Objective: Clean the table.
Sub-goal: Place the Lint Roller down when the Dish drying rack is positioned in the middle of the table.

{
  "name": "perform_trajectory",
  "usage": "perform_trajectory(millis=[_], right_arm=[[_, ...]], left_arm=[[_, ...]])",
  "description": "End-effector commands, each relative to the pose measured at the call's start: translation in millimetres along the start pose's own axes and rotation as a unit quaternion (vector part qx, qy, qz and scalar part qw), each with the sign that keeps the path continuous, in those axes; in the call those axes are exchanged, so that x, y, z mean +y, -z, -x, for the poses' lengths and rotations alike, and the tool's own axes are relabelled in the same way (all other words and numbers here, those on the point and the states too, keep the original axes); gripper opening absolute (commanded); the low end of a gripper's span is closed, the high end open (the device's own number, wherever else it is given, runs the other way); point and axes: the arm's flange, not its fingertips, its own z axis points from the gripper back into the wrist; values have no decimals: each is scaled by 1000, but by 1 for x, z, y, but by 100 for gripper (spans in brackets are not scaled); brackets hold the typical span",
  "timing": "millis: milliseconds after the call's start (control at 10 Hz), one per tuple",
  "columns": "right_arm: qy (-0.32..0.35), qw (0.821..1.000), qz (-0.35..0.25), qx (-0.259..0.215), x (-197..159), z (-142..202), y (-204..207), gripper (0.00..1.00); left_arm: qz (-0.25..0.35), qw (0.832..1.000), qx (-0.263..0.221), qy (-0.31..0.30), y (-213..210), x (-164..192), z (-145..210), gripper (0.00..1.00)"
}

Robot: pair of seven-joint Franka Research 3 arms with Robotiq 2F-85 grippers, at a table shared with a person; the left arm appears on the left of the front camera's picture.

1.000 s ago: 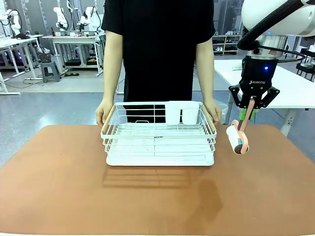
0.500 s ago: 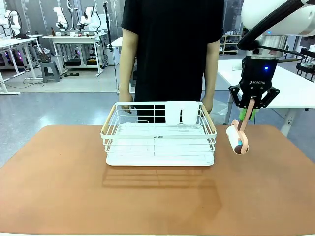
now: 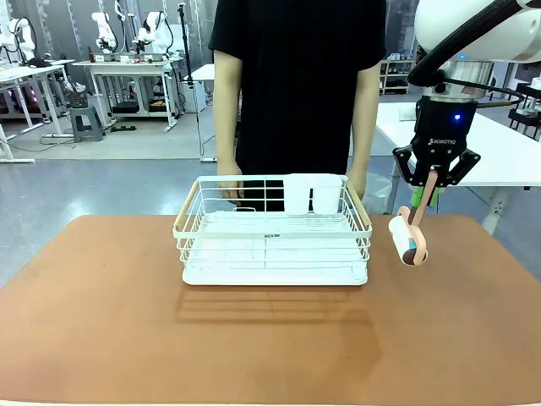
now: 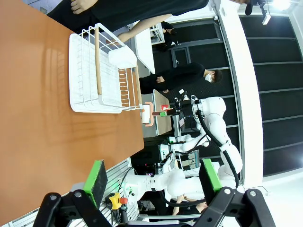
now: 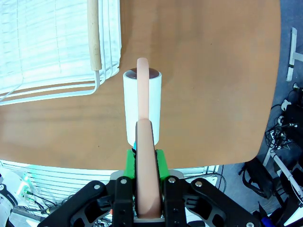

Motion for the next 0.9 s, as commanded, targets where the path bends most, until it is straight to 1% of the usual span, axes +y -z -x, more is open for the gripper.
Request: perform_trajectory(millis=[0, 300, 400, 500, 600, 700, 800], right_arm=[[2, 1000, 1, -6, 1, 2, -3, 21], [0, 1000, 0, 0, 0, 0, 0, 21], [40, 999, -12, 6, -2, -10, 0, 21], [119, 992, -36, 13, -2, -21, 2, 21], [182, 982, -55, 11, -3, -25, 2, 21], [253, 964, -77, -16, -4, -22, 1, 21], [315, 943, -96, -49, -7, -23, 2, 21]], left_arm=[[8, 1000, 1, 11, -4, 0, 1, 100], [8, 1000, 1, 11, -4, 0, 1, 100], [8, 1000, 1, 11, -4, 0, 1, 100], [8, 1000, 1, 11, -4, 0, 1, 100], [8, 1000, 1, 11, -4, 0, 1, 100], [8, 1000, 1, 11, -4, 0, 1, 100], [8, 1000, 1, 11, -4, 0, 1, 100]])
